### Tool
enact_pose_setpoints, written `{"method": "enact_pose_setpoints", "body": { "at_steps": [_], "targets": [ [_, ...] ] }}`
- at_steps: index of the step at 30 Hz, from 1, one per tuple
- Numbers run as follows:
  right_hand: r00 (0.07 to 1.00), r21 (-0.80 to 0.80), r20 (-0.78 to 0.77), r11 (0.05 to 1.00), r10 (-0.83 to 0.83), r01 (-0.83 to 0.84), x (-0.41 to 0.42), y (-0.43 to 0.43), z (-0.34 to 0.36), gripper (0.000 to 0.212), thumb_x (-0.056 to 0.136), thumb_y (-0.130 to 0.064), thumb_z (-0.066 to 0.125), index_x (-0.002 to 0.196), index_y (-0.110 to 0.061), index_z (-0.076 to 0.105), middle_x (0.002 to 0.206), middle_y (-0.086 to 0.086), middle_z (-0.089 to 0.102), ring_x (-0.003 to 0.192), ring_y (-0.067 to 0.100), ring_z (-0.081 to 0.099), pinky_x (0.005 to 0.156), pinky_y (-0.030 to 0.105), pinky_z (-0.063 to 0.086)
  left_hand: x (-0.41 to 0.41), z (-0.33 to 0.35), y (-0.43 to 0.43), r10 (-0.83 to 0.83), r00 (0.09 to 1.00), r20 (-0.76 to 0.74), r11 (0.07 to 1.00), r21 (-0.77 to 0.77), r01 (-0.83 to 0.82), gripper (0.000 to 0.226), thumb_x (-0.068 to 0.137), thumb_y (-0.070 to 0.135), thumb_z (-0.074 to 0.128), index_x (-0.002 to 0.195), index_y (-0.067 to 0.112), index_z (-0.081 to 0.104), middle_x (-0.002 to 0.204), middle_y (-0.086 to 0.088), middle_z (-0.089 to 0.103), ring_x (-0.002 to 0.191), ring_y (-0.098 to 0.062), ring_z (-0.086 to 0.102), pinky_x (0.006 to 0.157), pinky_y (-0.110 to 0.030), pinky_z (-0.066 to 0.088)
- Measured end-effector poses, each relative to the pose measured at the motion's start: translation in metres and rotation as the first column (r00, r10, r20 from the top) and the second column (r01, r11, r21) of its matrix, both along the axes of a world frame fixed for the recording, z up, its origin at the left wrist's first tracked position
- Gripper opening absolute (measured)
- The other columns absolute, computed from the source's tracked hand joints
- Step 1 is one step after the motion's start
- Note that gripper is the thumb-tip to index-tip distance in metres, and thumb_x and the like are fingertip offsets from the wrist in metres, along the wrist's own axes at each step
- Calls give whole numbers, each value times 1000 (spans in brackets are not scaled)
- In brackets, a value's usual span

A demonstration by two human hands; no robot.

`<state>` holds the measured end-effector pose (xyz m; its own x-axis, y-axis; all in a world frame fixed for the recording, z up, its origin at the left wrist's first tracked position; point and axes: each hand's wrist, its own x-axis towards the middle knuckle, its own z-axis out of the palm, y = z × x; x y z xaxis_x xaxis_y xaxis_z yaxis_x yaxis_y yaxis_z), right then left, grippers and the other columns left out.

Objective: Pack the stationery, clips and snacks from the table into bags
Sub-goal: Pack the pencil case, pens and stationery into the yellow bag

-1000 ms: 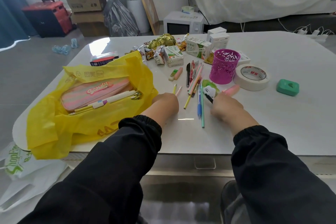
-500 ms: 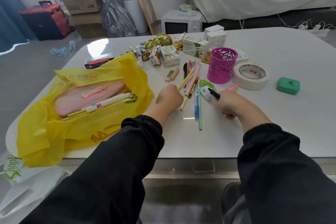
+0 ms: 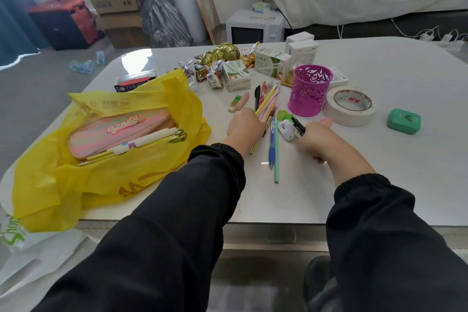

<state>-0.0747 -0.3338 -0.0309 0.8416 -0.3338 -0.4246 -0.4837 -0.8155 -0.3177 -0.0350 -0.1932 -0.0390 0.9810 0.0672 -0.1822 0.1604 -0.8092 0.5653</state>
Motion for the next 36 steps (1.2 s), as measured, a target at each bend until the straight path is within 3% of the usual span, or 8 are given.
{"method": "enact_pose_setpoints", "body": {
  "at_steps": [6,11,16,19,23,25,28,36],
  "targets": [
    [996,-15,-51,997,73,-74,-6,5,2,62,92,2,41,148,1,14,107,24,56,71,26,53,56,32,44,-6,5,-1,-53,996,-76,998,26,55,25,85,26,64,77,12,46,71,-2,49,66,-17,50,51,-24,40],
    [995,-41,-66,996,75,-78,-5,7,-2,64,93,-1,41,148,1,10,84,21,52,64,25,50,51,31,42,-12,9,7,-117,981,-153,984,116,136,15,82,14,61,93,7,55,85,-8,54,85,-25,60,64,-28,49],
    [987,-72,-100,989,125,-132,-10,16,6,62,92,4,39,148,3,12,127,27,51,87,29,49,74,35,42,-14,8,21,-132,973,-191,974,157,163,27,83,27,66,97,7,54,89,-8,55,88,-25,60,76,-32,54],
    [974,-87,-137,977,183,-196,-17,21,17,54,95,3,35,146,5,18,137,25,45,81,28,47,66,33,39,-15,8,32,-131,975,-181,968,190,165,36,87,39,63,99,7,53,87,-6,54,81,-21,56,71,-28,51],
    [962,-99,-148,964,231,-247,-21,27,21,48,98,-4,36,144,3,26,145,20,38,123,31,49,60,30,35,-20,14,45,-145,975,-167,955,234,183,36,90,42,58,96,7,53,83,-5,53,76,-20,54,61,-25,46],
    [970,-80,-115,971,216,-226,-23,31,19,41,99,-6,37,137,7,36,137,23,46,107,34,56,69,33,38,-21,14,51,-131,978,-163,957,238,167,34,91,42,57,96,8,56,81,-5,53,70,-17,52,56,-23,43],
    [977,-66,-81,977,198,-204,-26,34,21,36,95,1,37,129,9,44,125,26,53,82,30,50,72,34,40,-25,14,57,-102,980,-172,971,197,136,35,92,41,55,99,8,63,77,-2,53,64,-14,49,51,-21,38],
    [986,-52,-28,985,164,-165,-20,34,14,36,100,-10,36,130,6,45,125,23,53,104,37,55,68,34,39,-43,13,72,-22,982,-189,991,-137,-4,25,99,27,46,85,9,59,70,-3,59,63,-17,56,58,-24,46]
  ]
}}
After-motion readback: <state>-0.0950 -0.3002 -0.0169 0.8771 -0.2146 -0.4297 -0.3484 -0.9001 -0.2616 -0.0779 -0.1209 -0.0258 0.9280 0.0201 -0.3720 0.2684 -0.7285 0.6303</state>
